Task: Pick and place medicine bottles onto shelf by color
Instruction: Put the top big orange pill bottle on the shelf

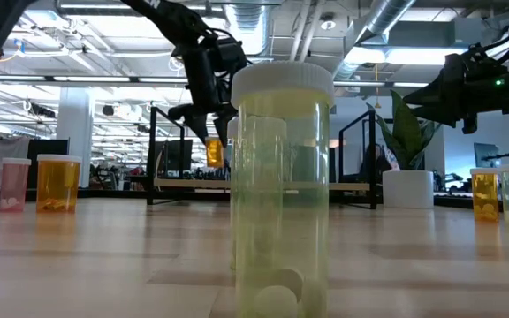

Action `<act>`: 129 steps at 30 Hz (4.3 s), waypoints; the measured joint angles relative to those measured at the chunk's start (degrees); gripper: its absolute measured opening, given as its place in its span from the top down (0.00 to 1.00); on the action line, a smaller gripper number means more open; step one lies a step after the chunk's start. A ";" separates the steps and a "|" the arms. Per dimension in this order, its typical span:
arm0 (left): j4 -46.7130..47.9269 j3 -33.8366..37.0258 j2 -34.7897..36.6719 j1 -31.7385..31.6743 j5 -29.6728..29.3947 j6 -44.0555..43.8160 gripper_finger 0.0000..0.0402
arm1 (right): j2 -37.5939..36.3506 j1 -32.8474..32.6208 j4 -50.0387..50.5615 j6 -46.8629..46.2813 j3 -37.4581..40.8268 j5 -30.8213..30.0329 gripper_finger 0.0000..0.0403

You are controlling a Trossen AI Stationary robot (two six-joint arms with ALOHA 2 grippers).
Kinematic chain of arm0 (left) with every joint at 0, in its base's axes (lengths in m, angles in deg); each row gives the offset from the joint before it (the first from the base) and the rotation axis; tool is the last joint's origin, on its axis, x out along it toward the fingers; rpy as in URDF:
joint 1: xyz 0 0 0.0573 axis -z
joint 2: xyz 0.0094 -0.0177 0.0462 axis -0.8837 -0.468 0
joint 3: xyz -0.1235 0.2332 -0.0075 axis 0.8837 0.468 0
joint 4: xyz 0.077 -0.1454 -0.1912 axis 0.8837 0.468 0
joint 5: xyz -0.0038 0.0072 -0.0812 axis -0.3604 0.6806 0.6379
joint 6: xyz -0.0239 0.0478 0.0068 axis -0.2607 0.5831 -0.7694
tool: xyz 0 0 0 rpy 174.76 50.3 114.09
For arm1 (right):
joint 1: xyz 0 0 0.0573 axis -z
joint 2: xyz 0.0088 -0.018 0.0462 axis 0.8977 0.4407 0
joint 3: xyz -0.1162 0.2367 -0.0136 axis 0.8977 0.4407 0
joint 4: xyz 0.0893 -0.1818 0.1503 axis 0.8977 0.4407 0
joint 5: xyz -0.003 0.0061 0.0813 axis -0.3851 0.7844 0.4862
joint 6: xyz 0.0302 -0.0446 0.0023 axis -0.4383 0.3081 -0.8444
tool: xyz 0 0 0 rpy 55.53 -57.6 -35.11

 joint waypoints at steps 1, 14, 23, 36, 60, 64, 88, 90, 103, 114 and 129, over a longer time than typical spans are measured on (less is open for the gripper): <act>0.24 0.00 -0.10 -0.09 -0.60 0.02 0.51 | 0.00 -0.02 -0.01 0.00 -0.02 0.01 0.38; -1.92 -0.60 -0.35 0.83 -1.38 2.19 0.51 | -0.02 -0.01 -0.01 0.00 -0.01 0.01 0.38; -3.69 -1.86 -0.39 0.24 5.29 20.15 0.51 | -0.01 0.00 -0.01 0.00 -0.01 0.00 0.38; -1.15 -1.88 -0.39 -4.07 12.76 44.34 0.51 | -0.02 -0.02 -0.02 0.00 0.00 0.00 0.38; 2.44 -1.36 -1.79 -5.93 16.81 63.63 0.51 | 0.00 -0.02 0.00 0.00 0.00 0.00 0.38; 2.03 -1.33 -2.77 -6.32 16.77 64.08 0.51 | 0.06 0.00 0.00 0.00 0.00 0.00 0.38; 2.85 -1.33 -3.01 -9.60 19.78 64.38 0.51 | 0.37 -0.02 -0.02 0.00 0.00 0.00 0.38; 2.86 -1.33 -3.01 -9.74 19.72 64.38 0.51 | 0.37 -0.02 -0.02 0.00 -0.02 0.00 0.38; 2.58 -1.33 -3.08 -9.98 19.56 64.41 0.51 | 0.37 -0.02 -0.02 0.00 -0.01 0.00 0.38; 3.23 -1.31 -3.08 -9.99 19.56 64.13 0.51 | 0.37 -0.02 -0.02 0.00 0.00 0.00 0.38; 3.30 -1.25 -5.07 -10.04 19.59 63.32 0.51 | 0.57 -0.02 -0.02 0.00 -0.02 0.00 0.38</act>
